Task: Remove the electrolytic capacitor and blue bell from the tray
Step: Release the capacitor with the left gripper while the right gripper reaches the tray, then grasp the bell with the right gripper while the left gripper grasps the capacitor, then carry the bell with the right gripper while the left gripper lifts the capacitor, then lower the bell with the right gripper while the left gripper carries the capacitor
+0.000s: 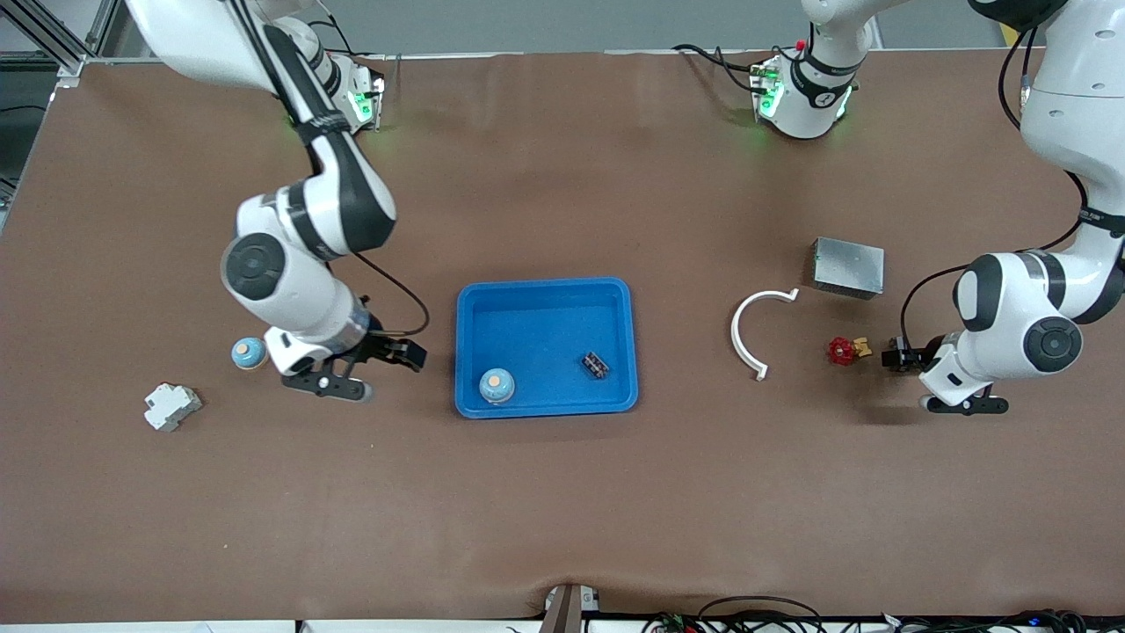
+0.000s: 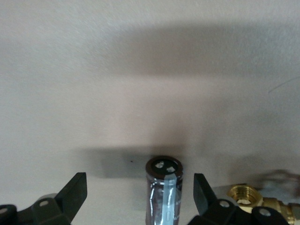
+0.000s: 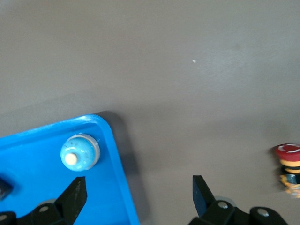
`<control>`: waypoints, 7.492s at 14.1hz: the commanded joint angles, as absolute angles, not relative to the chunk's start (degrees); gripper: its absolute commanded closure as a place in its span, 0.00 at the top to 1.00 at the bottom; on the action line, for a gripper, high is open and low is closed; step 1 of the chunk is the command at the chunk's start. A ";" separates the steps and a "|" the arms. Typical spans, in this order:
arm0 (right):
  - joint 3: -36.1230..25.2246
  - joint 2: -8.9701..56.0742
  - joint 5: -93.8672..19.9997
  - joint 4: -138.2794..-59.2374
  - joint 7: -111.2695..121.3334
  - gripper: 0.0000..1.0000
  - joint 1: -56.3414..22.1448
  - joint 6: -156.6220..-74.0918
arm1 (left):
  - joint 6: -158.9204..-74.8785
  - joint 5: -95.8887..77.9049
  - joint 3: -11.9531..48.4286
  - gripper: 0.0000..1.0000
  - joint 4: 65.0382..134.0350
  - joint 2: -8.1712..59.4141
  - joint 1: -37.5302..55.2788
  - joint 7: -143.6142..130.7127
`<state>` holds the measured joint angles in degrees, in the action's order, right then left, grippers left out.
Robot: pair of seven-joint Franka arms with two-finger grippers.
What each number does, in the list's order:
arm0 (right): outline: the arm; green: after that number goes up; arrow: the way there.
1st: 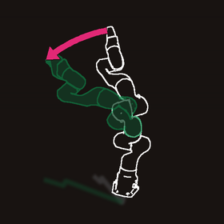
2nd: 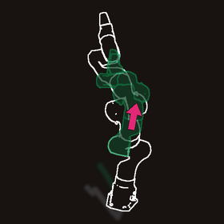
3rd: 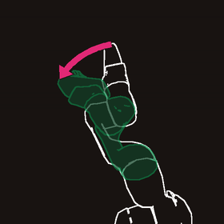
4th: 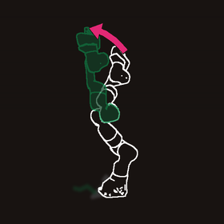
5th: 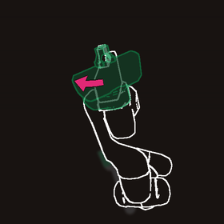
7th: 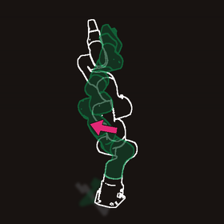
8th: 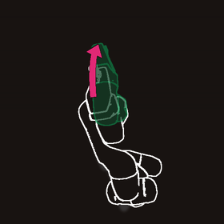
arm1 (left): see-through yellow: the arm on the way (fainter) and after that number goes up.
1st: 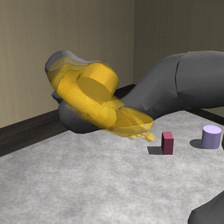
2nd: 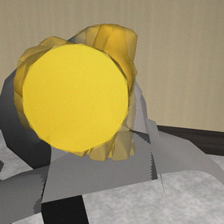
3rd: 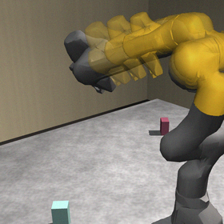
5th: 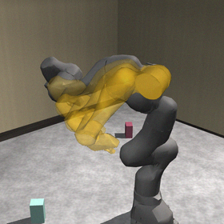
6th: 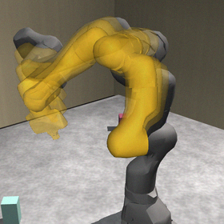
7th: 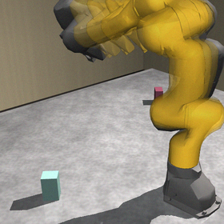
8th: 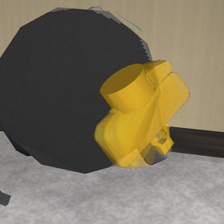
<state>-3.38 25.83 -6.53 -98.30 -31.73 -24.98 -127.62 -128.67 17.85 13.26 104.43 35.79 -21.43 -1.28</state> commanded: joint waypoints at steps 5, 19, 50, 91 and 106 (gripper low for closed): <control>-4.13 39.80 -4.57 -84.91 -46.04 1.00 -31.11 -127.97 | -114.38 17.58 17.03 1.00 100.38 29.28 -21.36 -1.58; -4.48 49.48 -2.90 -81.48 -54.75 1.00 -35.42 -136.67 | -91.93 7.82 41.22 1.00 84.99 27.94 -16.99 -43.64; -4.40 40.52 -3.43 -78.74 -11.38 0.00 -13.38 -121.97 | -136.76 8.00 13.19 1.00 81.21 49.57 28.38 -94.83; -3.43 44.30 -19.42 -91.32 35.68 0.00 7.65 -139.57 | -117.89 8.18 13.71 0.00 79.10 38.96 25.77 -85.72; -3.52 45.96 -19.42 -90.79 35.51 0.00 7.29 -142.47 | -107.67 6.33 28.30 0.00 106.25 13.54 -5.87 -38.79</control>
<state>-3.97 44.91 -17.85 -91.22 34.07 6.85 -141.16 -108.39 7.58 27.50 103.32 16.42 -2.10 -44.09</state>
